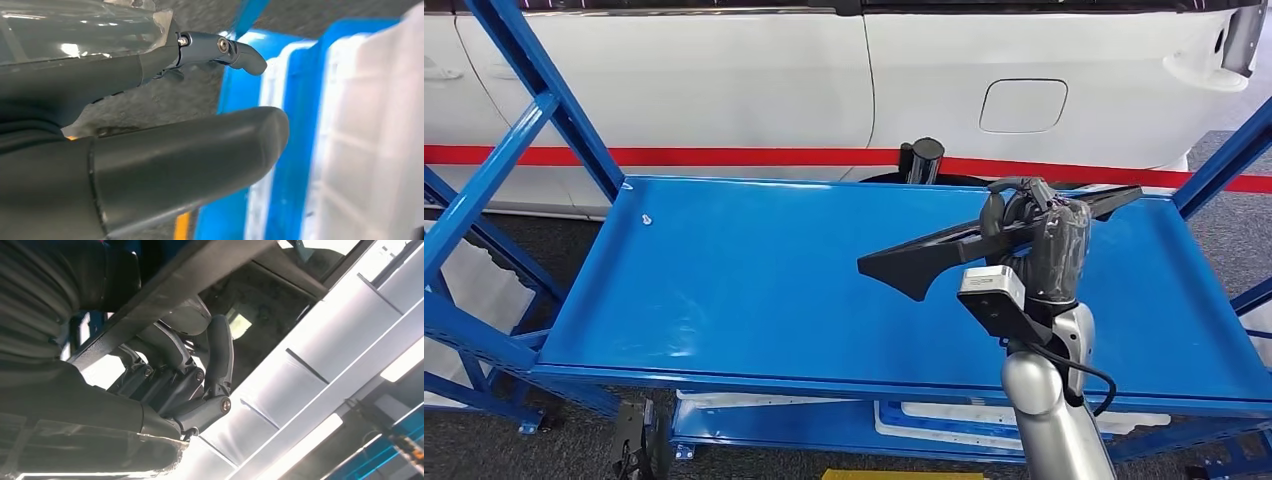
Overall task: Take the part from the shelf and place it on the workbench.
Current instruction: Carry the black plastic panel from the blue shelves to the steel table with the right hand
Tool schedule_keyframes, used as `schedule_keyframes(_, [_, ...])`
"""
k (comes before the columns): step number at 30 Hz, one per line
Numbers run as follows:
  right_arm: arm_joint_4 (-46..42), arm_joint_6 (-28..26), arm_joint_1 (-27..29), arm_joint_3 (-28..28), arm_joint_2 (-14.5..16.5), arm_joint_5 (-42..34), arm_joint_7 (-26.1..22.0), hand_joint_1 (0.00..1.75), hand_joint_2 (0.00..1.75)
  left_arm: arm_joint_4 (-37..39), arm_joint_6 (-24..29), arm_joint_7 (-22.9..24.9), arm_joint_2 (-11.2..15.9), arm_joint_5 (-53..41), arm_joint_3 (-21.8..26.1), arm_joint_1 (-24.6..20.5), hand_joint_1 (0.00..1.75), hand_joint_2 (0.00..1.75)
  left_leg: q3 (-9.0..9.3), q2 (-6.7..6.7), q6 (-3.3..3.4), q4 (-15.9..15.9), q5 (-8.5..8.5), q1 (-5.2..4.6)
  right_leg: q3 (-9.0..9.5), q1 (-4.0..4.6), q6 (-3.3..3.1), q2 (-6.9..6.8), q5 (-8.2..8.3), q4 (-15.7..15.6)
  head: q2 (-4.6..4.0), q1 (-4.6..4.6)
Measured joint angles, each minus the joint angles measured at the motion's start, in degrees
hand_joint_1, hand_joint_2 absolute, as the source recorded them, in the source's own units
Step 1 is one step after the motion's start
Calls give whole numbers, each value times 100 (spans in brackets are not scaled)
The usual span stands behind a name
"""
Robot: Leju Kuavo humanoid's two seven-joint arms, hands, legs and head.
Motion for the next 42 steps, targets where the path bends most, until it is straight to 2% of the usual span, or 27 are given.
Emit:
schedule_keyframes(2, [34, -45, -71, -5, -12, 7, -8, 175, 175, 2, 17, 160, 27, -10, 3, 49, 0, 0, -44, -2, -62, 43, -26, 13, -58, -40, -68, 3, 42, -11, 0, -4])
schedule_keyframes(3, [53, -58, -124, -7, -19, 7, -9, 175, 175, 4, 16, 186, 44, -11, 4, 82, 0, 0, -96, -1, -100, 140, -130, 28, -88, -62, -125, 3, 73, -14, 0, -6])
schedule_keyframes(6, [115, -69, -277, -15, -38, 7, -8, 175, 175, 19, -10, 197, 86, -10, 11, 158, 0, 0, -470, 1, -213, 1058, -785, 88, -226, -73, -279, -12, 178, -21, 0, -13])
schedule_keyframes(7, [146, -69, -319, -17, -44, 7, -8, 175, 175, 24, -27, 192, 97, -9, 16, 174, 0, 0, -591, 1, -240, 1406, -946, 111, -279, -66, -296, -19, 214, -19, 0, -13])
schedule_keyframes(8, [181, -69, -357, -17, -48, 7, -8, 175, 175, 26, -43, 186, 105, -7, 21, 187, 0, 0, -636, 2, -260, 1607, -995, 135, -329, -62, -297, -25, 251, -17, 0, -13])
schedule_keyframes(9, [220, -68, -396, -17, -50, 7, -8, 175, 175, 27, -56, 177, 112, -5, 28, 194, 0, 0, -578, 4, -274, 1611, -933, 160, -374, -60, -285, -29, 287, -16, 0, -12])
schedule_keyframes(10, [255, -68, -435, -17, -51, 7, -8, 175, 175, 27, -61, 169, 116, -5, 34, 195, 0, 0, -408, 5, -283, 1404, -788, 184, -412, -63, -269, -30, 323, -14, 0, -13])
schedule_keyframes(12, [317, -67, -519, -17, -50, 7, -8, 175, 175, 27, -66, 153, 120, -5, 44, 176, 0, 0, 132, 4, -294, 622, -516, 215, -472, -58, -211, -30, 390, -8, 0, -14])
schedule_keyframes(14, [366, -69, -599, -17, -47, 10, -11, 175, 175, 27, -64, 134, 120, -5, 52, 153, 0, 0, 455, -18, -274, 78, -445, 198, -509, -46, -124, -32, 465, -10, 0, 0])
schedule_keyframes(16, [417, -72, -647, -14, -37, 13, -26, 175, 175, 28, -54, 112, 122, -4, 62, 150, 0, 0, 428, -33, -199, -12, -412, 144, -531, -51, -18, -35, 564, -46, 0, 13])
schedule_keyframes(18, [486, -73, -680, -8, -33, -13, -64, 175, 175, 30, -39, 83, 129, 2, 73, 151, 0, 0, 342, -13, -83, -42, -297, 126, -614, -64, 23, -40, 511, 6, 0, 15])
schedule_keyframes(20, [574, -77, -744, -2, -42, -105, -139, 175, 175, 30, -15, 34, 138, 15, 86, 149, 0, 0, 215, 7, 22, -65, -158, 122, -817, -61, -62, -44, 109, 459, 0, 29])
schedule_keyframes(22, [675, -86, -818, 4, -48, -244, -228, 175, 175, 29, 7, -24, 151, 21, 107, 154, 0, 0, 45, 12, 75, -60, -31, 92, -1033, -36, -133, -41, -344, 1244, 0, 39])
schedule_keyframes(24, [765, -105, -848, 9, -51, -355, -299, 175, 175, 30, 17, -68, 163, 21, 132, 161, 0, 0, -113, 12, 91, -54, 85, 57, -1022, -10, -97, -39, -431, 1676, 0, 39])
schedule_keyframes(25, [799, -124, -852, 11, -51, -394, -328, 175, 175, 30, 25, -84, 168, 20, 141, 165, 0, 0, -187, 9, 92, -50, 140, 41, -859, 4, -65, -39, -338, 1575, 0, 39])
schedule_keyframes(27, [844, -172, -864, 19, -49, -448, -376, 175, 175, 30, 45, -107, 175, 11, 155, 166, 0, 0, -302, 1, 76, -35, 236, 19, -296, 48, -61, -39, -177, 897, 0, 38])
schedule_keyframes(28, [853, -203, -861, 24, -48, -475, -396, 175, 175, 30, 54, -116, 177, 2, 161, 164, 0, 0, -344, 0, 56, -25, 285, 6, 26, 84, -89, -40, -182, 449, 0, 37])
schedule_keyframes(30, [824, -270, -778, 28, -48, -535, -427, 175, 175, 30, 67, -132, 179, -17, 169, 160, 0, 0, -386, 2, 8, -22, 385, -2, 383, 147, -153, -40, -278, -96, 0, 36])
schedule_keyframes(32, [764, -318, -616, 27, -46, -595, -459, 175, 175, 30, 77, -144, 190, -29, 174, 163, 0, 0, -416, -3, -50, -31, 453, 3, 389, 120, -211, -45, -249, -213, 0, 40])
schedule_keyframes(33, [740, -327, -549, 27, -41, -614, -474, 175, 175, 30, 81, -146, 197, -32, 175, 166, 0, 0, -451, -6, -86, 14, 384, 8, 355, 88, -257, -48, -197, -222, 0, 38])
schedule_keyframes(34, [719, -333, -504, 26, -36, -625, -483, 175, 175, 30, 83, -148, 204, -35, 177, 167, 0, 0, -509, -8, -125, 147, 218, 17, 307, 48, -312, -51, -139, -231, 0, 33])
schedule_keyframes(36, [680, -345, -450, 25, -26, -629, -495, 175, 175, 30, 85, -150, 214, -38, 178, 167, 0, 0, -698, -5, -205, 769, -333, 67, 184, 24, -383, -53, -19, -227, 0, 22])
schedule_keyframes(37, [663, -350, -427, 23, -23, -630, -497, 175, 175, 30, 85, -150, 217, -39, 179, 167, 0, 0, -786, -4, -241, 1145, -554, 99, 114, 24, -391, -54, 35, -217, 0, 21])
schedule_keyframes(38, [651, -354, -404, 22, -20, -629, -498, 175, 175, 30, 85, -150, 220, -39, 179, 167, 0, 0, -832, -2, -277, 1455, -655, 131, 37, 24, -382, -55, 89, -200, 0, 20])
schedule_keyframes(39, [644, -355, -385, 22, -19, -629, -498, 175, 175, 30, 89, -153, 222, -39, 180, 167, 0, 0, -804, 0, -310, 1600, -618, 164, -38, 20, -362, -56, 133, -176, 0, 19])
schedule_keyframes(40, [640, -355, -372, 22, -17, -629, -499, 175, 175, 30, 99, -159, 225, -39, 181, 165, 0, 0, -669, 3, -336, 1534, -481, 198, -116, 10, -339, -56, 172, -142, 0, 20])
schedule_keyframes(42, [621, -355, -362, 18, -13, -629, -502, 175, 175, 30, 134, -185, 227, -32, 188, 146, 0, 0, -167, 5, -383, 937, -269, 260, -262, -6, -283, -56, 233, -53, 0, 19])
